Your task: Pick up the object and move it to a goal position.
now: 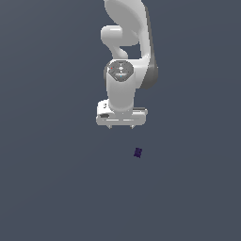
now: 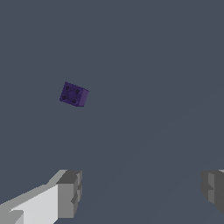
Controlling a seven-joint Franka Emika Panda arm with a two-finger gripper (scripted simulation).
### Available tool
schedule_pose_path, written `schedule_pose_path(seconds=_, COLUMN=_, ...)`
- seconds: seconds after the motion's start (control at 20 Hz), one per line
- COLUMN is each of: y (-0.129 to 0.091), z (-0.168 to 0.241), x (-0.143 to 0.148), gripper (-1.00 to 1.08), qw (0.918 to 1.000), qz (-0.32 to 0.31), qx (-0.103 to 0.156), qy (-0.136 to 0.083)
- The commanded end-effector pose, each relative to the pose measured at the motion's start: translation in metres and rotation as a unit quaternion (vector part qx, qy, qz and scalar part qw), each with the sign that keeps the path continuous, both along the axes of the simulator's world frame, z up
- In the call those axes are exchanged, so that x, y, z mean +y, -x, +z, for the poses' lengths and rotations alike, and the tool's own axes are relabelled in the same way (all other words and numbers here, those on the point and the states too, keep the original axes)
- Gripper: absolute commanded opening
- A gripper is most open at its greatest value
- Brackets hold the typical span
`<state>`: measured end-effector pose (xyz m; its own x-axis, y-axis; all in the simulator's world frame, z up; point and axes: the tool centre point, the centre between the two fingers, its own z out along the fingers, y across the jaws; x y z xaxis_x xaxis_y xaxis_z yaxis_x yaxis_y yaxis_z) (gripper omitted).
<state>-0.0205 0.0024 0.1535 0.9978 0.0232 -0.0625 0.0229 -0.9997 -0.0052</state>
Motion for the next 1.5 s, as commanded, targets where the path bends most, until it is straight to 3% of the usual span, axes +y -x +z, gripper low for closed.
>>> schedule_pose_path(seconds=0.0, y=0.000, z=0.000, x=0.000, gripper=1.00, qw=1.0000, qz=0.000, qx=0.000, qy=0.000)
schedule_pose_path(seconds=0.45, y=0.003, z=-0.008, x=-0.007, gripper=1.00, qw=0.9997, qz=0.012, qx=0.012, qy=0.016)
schedule_pose_path(seconds=0.8, y=0.001, z=-0.009, x=-0.005, gripper=1.00, qw=0.9998, qz=0.006, qx=0.010, qy=0.016)
schedule_pose_path(seconds=1.45, y=-0.031, z=-0.038, x=0.032, gripper=1.00, qw=0.9975, qz=-0.069, qx=-0.008, qy=0.014)
